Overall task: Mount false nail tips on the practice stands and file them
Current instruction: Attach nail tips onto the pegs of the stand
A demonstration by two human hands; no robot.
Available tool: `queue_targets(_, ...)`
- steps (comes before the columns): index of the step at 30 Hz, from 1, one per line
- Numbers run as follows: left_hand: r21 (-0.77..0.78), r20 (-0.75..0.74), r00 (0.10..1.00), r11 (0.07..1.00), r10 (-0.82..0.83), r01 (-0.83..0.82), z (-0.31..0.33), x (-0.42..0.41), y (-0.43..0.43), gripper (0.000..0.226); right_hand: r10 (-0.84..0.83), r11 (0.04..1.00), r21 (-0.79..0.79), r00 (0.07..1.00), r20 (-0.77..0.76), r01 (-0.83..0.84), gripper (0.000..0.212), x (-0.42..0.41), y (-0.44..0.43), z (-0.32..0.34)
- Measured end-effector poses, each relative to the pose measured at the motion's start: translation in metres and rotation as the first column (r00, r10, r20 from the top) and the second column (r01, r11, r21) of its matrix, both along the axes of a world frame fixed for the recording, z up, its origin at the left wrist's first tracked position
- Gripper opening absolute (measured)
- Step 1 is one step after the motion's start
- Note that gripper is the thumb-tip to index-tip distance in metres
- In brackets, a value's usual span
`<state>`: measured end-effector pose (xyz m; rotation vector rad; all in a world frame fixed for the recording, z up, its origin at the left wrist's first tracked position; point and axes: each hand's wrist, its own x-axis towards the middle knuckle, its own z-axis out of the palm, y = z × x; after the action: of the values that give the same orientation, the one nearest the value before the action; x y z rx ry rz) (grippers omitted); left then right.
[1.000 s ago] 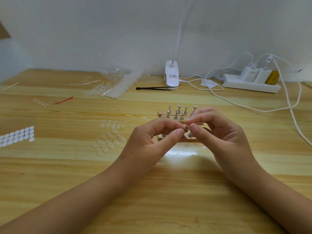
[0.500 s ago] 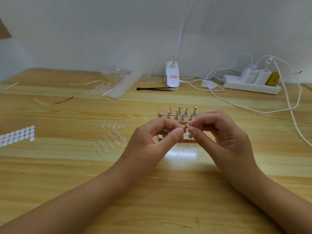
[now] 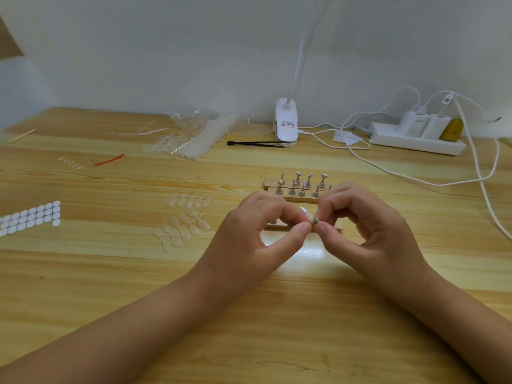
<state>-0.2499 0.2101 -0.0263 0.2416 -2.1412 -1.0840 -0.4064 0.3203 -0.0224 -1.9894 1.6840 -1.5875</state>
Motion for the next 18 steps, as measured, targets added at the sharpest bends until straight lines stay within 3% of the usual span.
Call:
queue_targets(4,-0.007,0.008,1.0,1.0,0.0,0.0,0.0008,0.0005,0.0002,0.009,-0.005,1.0,-0.004,0.998,-0.058,0.005,0.016,0.0,-0.0008,-0.0017)
queue_targets(9,0.077,0.037,0.999,0.997,-0.023,0.02,0.0019,-0.001,-0.0003,0.005,-0.018,0.999,-0.046,0.999,-0.047,0.016,0.018,-0.0006,-0.0019,-0.0049)
queue_targets(14,0.138,0.051,0.995,0.987,-0.089,0.081,-0.0001,-0.001,-0.0009,0.006,-0.033,0.998,-0.048,0.991,-0.129,0.027,0.021,-0.0007,-0.005,-0.0083)
queue_targets(18,0.207,0.043,0.99,0.97,-0.135,0.124,0.0,-0.0024,-0.0011,0.01,-0.06,0.995,-0.08,0.994,-0.096,0.053,0.014,-0.0002,-0.0043,-0.0094)
